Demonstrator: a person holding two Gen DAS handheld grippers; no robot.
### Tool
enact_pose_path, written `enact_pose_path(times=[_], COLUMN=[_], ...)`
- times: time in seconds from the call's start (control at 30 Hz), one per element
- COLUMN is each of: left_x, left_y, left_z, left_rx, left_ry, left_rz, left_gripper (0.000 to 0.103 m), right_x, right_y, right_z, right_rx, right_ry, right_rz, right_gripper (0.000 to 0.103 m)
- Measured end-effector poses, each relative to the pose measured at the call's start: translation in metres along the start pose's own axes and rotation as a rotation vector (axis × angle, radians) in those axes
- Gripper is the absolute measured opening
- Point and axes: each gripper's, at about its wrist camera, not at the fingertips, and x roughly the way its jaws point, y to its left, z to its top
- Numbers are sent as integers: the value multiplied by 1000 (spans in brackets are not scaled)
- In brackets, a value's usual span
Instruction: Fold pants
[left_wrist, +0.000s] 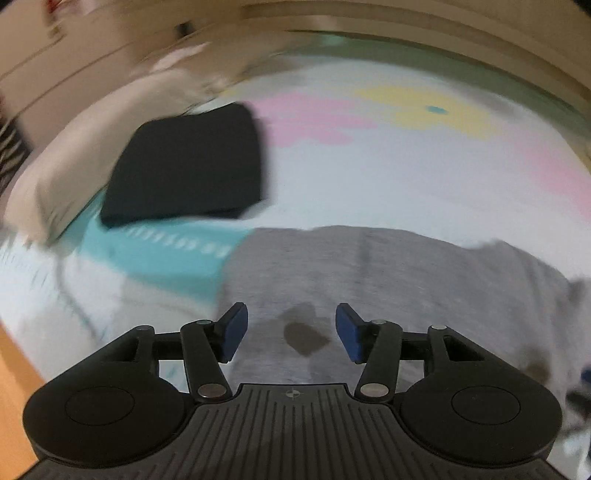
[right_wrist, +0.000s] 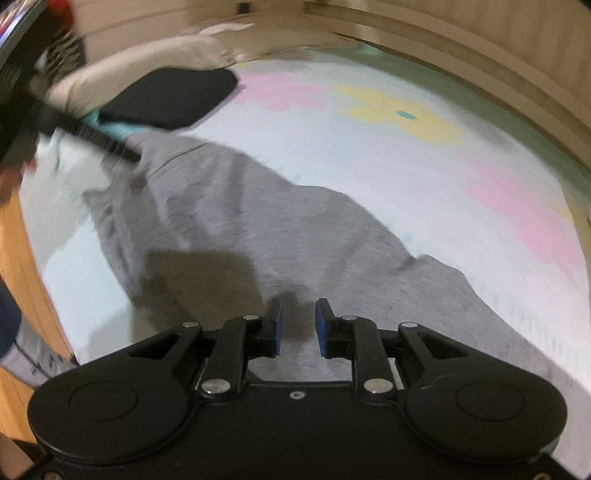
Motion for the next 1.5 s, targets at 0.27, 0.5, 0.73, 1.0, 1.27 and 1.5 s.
enact_pose_path(times=[0.27, 0.5, 0.73, 1.0, 1.27, 1.5], left_x=[17, 30, 56, 51, -4, -40], left_y=[40, 55, 44, 41, 42, 52], left_z=[2, 4, 6, 8, 16, 6], left_rx=[-90, -199, -182, -212, -206, -162], left_ry=[25, 26, 72, 21, -78, -82], left_rz=[17, -53, -101, -110, -155, -171], left_gripper=[54, 58, 59, 4, 3, 4], right_x=[13, 30, 38, 39, 39, -2], right_y=[62, 79, 77, 82, 77, 44], right_z=[5, -5, -17, -28, -21, -11], right_rx=[-234, -344, -386, -440, -391, -209], right_ry=[-61, -31, -10, -25, -51, -90], right_rz=[-3, -45, -88, -111, -142, -67], right_gripper=[51, 51, 51, 50, 10, 10])
